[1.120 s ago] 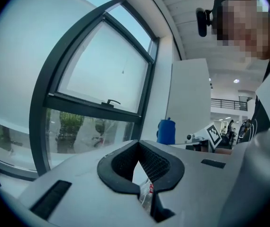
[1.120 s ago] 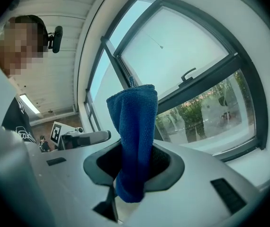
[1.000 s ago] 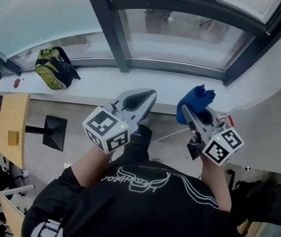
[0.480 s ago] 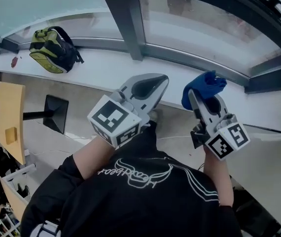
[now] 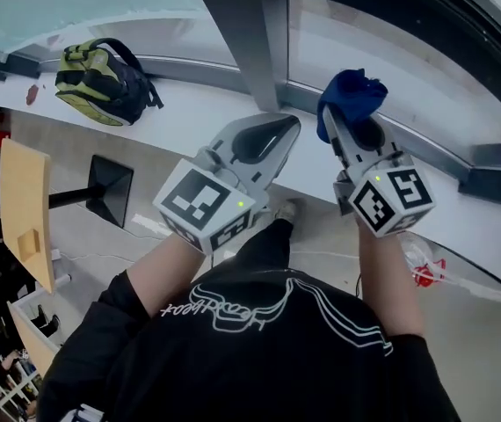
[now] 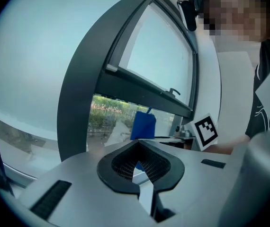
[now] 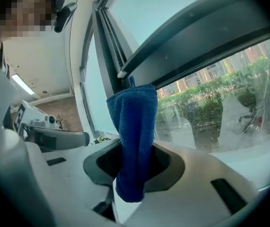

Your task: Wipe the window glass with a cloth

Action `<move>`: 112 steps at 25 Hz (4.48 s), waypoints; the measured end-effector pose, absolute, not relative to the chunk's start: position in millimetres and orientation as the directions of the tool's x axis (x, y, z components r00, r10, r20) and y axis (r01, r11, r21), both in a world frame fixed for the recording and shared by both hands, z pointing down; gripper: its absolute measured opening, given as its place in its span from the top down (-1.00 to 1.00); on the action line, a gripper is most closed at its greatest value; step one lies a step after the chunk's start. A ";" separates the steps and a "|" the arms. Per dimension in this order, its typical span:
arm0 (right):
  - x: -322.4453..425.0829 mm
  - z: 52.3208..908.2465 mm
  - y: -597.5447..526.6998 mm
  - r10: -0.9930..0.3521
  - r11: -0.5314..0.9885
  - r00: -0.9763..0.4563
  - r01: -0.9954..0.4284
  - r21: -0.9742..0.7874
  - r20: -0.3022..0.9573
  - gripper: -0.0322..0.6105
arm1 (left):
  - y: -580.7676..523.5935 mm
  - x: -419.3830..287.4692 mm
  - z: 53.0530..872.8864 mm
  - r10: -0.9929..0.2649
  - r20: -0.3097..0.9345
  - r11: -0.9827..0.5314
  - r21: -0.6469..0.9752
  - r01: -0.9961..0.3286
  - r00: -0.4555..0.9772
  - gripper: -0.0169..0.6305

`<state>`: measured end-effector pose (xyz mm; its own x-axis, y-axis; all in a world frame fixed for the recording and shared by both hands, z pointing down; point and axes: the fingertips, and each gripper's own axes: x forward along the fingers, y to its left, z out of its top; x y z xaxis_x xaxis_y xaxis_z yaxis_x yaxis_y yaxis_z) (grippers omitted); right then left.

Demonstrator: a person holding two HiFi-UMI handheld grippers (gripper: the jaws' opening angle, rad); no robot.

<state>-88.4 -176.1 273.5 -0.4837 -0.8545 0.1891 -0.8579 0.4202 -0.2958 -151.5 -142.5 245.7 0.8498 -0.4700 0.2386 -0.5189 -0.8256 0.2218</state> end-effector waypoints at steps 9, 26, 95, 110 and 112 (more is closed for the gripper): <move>-99.5 286.1 -272.5 -0.900 0.372 -0.398 -0.914 -0.162 0.178 0.61 | -167.9 -172.7 270.0 -0.481 0.279 -0.808 0.227 -0.544 0.831 0.93; -118.0 263.7 -339.9 -0.930 0.345 -0.352 -0.935 -0.080 0.106 0.61 | -198.3 -205.7 300.4 -0.540 0.292 -0.750 0.258 -0.609 0.789 0.93; 480.8 278.3 -97.3 -0.990 -0.111 0.111 -0.994 -0.005 0.093 0.61 | -27.9 264.0 326.4 -0.274 0.307 -0.853 0.360 -0.378 0.911 0.93; 616.1 279.2 -33.7 -0.920 -0.388 0.386 -0.922 -0.017 0.076 0.61 | 3.4 315.6 320.3 -0.182 0.306 -0.891 0.351 -0.288 0.935 0.93; 620.0 281.1 -32.6 -0.916 -0.393 0.392 -0.919 -0.001 0.082 0.61 | 8.5 318.1 320.3 -0.167 0.309 -0.896 0.348 -0.275 0.936 0.93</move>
<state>620.0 -32.6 281.1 0.3921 -0.9162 0.0824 -0.9193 -0.3935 -0.0007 318.1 8.5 320.3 0.9363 -0.1671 0.3088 -0.2748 -0.8963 0.3481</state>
